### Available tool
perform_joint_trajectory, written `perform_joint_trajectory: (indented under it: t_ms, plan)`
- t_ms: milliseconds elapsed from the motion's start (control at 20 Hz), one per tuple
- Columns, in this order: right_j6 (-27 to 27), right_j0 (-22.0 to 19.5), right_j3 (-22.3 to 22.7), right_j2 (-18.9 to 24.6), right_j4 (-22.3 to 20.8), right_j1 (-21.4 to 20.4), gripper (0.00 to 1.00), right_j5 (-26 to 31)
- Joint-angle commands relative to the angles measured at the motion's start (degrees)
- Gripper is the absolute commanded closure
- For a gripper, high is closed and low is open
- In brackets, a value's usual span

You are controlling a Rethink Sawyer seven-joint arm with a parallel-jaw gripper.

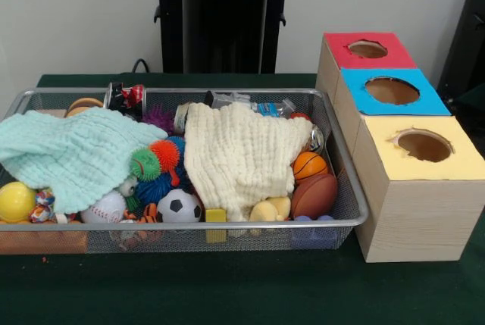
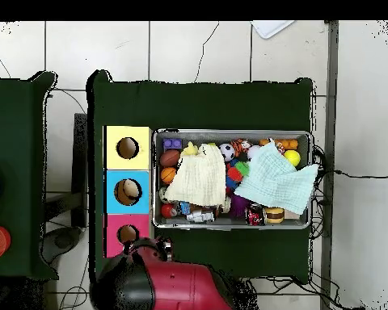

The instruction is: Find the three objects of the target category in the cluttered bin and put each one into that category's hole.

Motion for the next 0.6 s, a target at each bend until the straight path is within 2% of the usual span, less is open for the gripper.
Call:
perform_joint_trajectory:
  t_ms: [50, 300, 450, 600]
  plan:
    - [2.9, -7.1, 1.0, 3.3, -4.4, 9.1, 0.00, -9.8]
    - [-0.3, -13.5, 0.0, 6.0, -8.6, 14.5, 0.00, -15.3]
    - [-1.8, -16.6, -2.8, 6.7, -12.5, 18.4, 0.00, -17.2]
    - [-4.2, -20.2, -5.6, 8.9, -16.1, 20.4, 0.00, -17.5]
